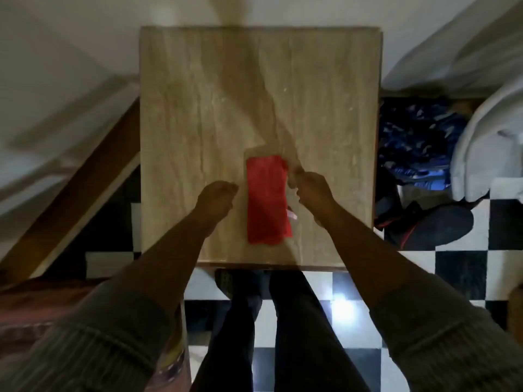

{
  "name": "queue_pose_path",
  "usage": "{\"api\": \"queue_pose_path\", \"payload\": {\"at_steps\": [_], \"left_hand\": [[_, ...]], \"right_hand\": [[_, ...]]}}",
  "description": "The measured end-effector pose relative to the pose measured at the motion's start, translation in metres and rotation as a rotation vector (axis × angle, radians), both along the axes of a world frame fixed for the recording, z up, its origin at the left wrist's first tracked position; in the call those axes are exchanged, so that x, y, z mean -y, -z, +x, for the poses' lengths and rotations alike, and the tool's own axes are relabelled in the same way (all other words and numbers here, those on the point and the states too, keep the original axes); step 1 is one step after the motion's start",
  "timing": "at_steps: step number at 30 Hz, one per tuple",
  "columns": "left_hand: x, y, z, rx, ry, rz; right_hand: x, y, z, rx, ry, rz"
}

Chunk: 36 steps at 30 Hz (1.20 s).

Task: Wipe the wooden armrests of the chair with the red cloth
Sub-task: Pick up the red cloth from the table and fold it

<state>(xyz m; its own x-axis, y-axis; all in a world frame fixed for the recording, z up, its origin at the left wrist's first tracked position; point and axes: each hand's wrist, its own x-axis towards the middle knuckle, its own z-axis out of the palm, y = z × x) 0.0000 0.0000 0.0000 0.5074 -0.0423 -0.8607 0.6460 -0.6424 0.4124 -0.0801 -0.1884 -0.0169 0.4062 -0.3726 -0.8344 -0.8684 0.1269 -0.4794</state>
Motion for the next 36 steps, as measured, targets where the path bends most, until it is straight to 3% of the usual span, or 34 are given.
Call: {"api": "queue_pose_path", "payload": {"at_steps": [7,13,21,31,36], "left_hand": [[0.025,0.053,-0.022,0.048,-0.028,-0.036],[0.015,0.057,-0.028,0.049,-0.118,-0.035],[-0.050,0.012,-0.062,0.036,-0.320,-0.101],[-0.180,-0.056,-0.132,0.314,-0.571,-0.071],[-0.246,-0.089,-0.171,0.353,-0.745,-0.062]], "right_hand": [[-0.023,0.043,-0.005,0.114,-0.152,-0.065],[-0.039,0.048,-0.008,0.148,-0.182,-0.085],[-0.084,0.016,-0.017,0.235,-0.374,-0.047],[-0.209,-0.060,-0.030,0.399,-0.619,0.000],[-0.281,-0.094,-0.046,0.455,-0.769,0.043]]}}
